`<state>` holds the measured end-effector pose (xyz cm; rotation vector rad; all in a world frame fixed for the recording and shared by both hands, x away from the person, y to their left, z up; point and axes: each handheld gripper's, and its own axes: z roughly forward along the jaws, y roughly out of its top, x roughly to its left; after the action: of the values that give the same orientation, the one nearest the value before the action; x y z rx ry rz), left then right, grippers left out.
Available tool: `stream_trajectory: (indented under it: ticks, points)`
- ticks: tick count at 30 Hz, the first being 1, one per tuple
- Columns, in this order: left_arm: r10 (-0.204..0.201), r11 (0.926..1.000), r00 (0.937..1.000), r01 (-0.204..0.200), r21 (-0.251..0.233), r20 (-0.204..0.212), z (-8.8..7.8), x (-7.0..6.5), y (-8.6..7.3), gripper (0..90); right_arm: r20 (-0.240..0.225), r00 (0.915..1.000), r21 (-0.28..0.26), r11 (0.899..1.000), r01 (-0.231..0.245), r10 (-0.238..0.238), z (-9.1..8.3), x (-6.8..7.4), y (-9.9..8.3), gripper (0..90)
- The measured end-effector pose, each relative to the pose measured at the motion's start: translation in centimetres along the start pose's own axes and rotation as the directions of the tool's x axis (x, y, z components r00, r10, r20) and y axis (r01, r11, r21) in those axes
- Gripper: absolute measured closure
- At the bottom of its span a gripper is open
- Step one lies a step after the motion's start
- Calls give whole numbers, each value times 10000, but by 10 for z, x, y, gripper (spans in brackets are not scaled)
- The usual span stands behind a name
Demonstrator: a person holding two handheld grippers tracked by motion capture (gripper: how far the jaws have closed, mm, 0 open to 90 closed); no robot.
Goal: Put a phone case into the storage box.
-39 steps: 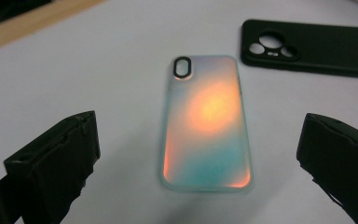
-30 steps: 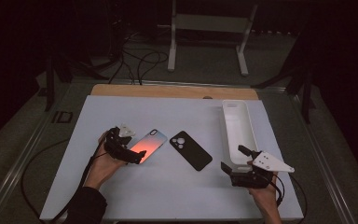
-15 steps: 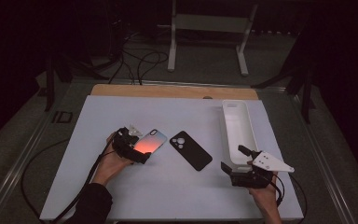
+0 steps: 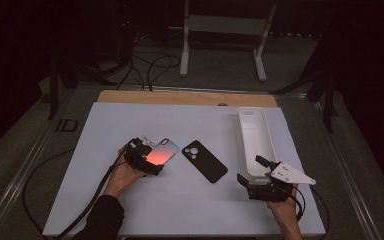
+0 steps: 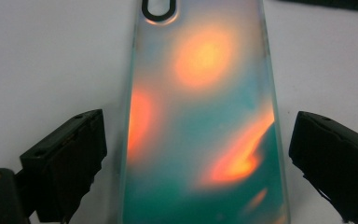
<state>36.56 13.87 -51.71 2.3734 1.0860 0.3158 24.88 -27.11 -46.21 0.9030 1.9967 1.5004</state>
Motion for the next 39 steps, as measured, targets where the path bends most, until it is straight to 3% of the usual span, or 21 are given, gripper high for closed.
stream_trajectory:
  ticks: [15,17,33,39]
  points:
    - [-136,9992,9999,132,365,101,0,0,3,102,-23,10000,43,10000,44,-44,2,2,0,88]
    - [-161,9994,9998,159,303,83,-2,1,3,168,-13,10000,56,10000,42,-42,3,2,0,88]
    - [-430,9990,9990,428,-122,-123,-2,-1,1,174,95,10000,135,9999,-13,11,2,-1,0,88]
    - [-527,9965,9984,515,-657,-179,-12,-5,3,174,157,9999,155,9999,-44,42,2,-2,1,88]
